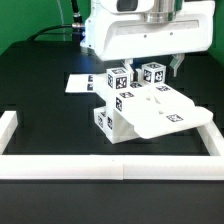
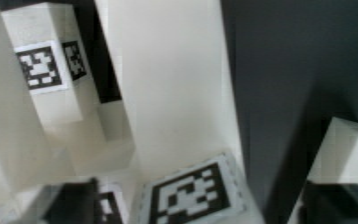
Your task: Assemble chair
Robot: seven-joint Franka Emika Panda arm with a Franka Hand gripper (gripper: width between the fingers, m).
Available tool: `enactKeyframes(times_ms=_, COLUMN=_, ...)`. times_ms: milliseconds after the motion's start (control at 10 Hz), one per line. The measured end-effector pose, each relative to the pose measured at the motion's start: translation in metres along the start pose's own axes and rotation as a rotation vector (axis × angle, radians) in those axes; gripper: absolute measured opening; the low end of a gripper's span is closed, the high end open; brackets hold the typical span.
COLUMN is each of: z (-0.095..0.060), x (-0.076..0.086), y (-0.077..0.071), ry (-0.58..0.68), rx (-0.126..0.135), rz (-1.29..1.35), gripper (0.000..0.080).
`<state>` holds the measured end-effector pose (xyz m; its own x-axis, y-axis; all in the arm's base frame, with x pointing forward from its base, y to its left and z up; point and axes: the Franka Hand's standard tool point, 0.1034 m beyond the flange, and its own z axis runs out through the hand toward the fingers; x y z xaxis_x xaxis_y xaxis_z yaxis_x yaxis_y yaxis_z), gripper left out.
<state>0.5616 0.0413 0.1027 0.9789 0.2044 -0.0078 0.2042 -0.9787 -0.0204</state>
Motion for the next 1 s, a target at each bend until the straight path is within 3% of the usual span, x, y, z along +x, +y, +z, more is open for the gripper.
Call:
enactKeyframes(times_ms=100, z=0.0, x=0.0, y=0.0001, ry=0.0, rx=0.0, rz=0.0, gripper=0.0386)
enactKeyframes(times_ms=200, z=0.0001, x=-0.0001, y=0.0001, ry=0.0, rx=0.0, rz=0.002, gripper=0.0386)
enactKeyframes(times_ms=300, z=0.0001, x=0.0, y=0.0001, ry=0.0, rx=0.0, rz=0.022, gripper=0.0283)
enactKeyframes(times_ms=1000, z=0.0, x=0.0006, y=-0.0006, ry=0.003, rx=0.012, rz=0.421, gripper=0.0284)
